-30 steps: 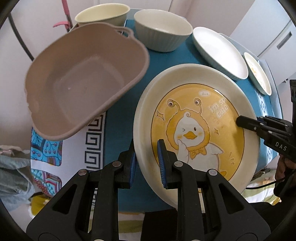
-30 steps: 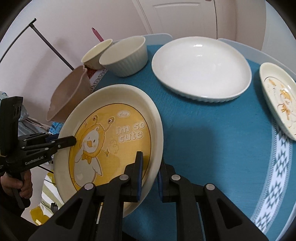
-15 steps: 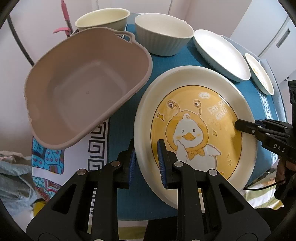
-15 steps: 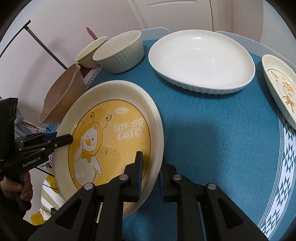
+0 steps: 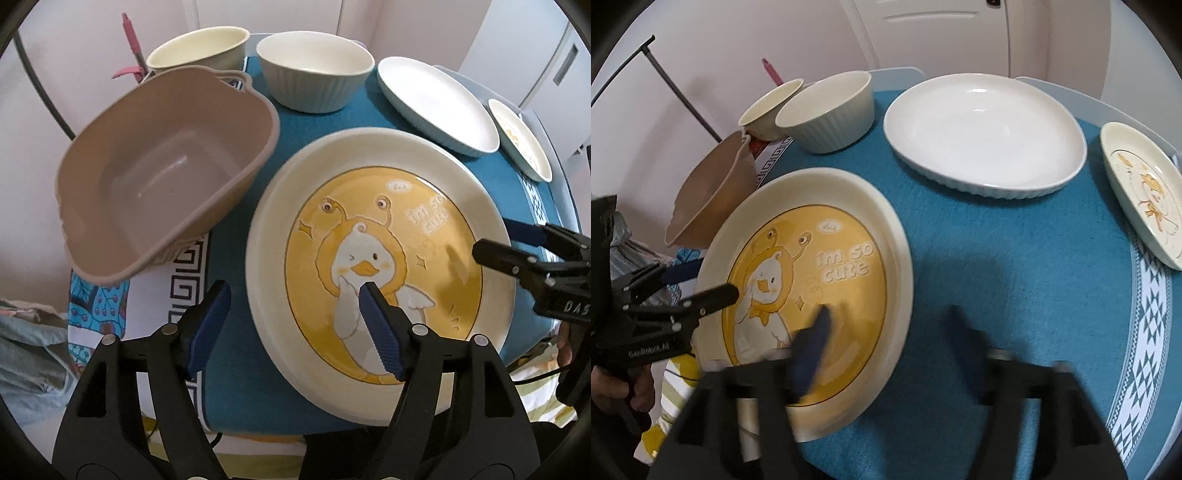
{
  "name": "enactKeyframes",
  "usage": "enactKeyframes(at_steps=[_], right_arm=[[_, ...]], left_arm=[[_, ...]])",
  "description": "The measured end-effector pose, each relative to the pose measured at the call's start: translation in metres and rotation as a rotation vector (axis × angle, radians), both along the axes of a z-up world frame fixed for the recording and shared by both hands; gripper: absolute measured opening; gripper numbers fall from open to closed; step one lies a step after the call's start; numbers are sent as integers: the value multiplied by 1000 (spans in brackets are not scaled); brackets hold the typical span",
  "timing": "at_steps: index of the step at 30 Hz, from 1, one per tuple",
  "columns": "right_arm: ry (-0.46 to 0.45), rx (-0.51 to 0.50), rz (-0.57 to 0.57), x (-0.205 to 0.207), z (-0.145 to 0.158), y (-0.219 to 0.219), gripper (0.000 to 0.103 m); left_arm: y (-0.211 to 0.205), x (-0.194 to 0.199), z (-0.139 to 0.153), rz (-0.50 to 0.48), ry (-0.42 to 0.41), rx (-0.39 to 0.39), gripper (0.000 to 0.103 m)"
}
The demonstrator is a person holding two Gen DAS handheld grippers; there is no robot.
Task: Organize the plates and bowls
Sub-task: 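Lower the yellow plate beside the bowls and open the right gripper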
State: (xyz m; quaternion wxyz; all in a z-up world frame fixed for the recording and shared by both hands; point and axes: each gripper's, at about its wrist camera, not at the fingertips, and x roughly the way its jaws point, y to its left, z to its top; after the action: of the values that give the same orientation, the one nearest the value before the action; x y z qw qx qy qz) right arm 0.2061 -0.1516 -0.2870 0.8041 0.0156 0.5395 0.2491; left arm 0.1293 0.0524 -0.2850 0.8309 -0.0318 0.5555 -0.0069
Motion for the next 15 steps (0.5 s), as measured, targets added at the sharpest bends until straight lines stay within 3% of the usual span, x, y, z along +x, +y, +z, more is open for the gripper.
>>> enactKeyframes(at_steps=[7, 11, 13, 14, 15], right_arm=[[-29, -4, -8, -8, 29, -6, 67], [-74, 8, -18, -14, 59, -10, 67], [-103, 8, -17, -14, 76, -12, 76], [-117, 10, -19, -15, 83, -12, 94], [-144, 27, -31, -15, 94, -16, 102]], left_arm=[[-5, -15, 25, 8, -30, -6, 70], [-7, -25, 63, 22, -92, -7, 70], [-11, -26, 88, 19, -148, 6, 70], [-15, -25, 102, 17, -182, 21, 75], [-19, -23, 117, 15, -222, 38, 87]])
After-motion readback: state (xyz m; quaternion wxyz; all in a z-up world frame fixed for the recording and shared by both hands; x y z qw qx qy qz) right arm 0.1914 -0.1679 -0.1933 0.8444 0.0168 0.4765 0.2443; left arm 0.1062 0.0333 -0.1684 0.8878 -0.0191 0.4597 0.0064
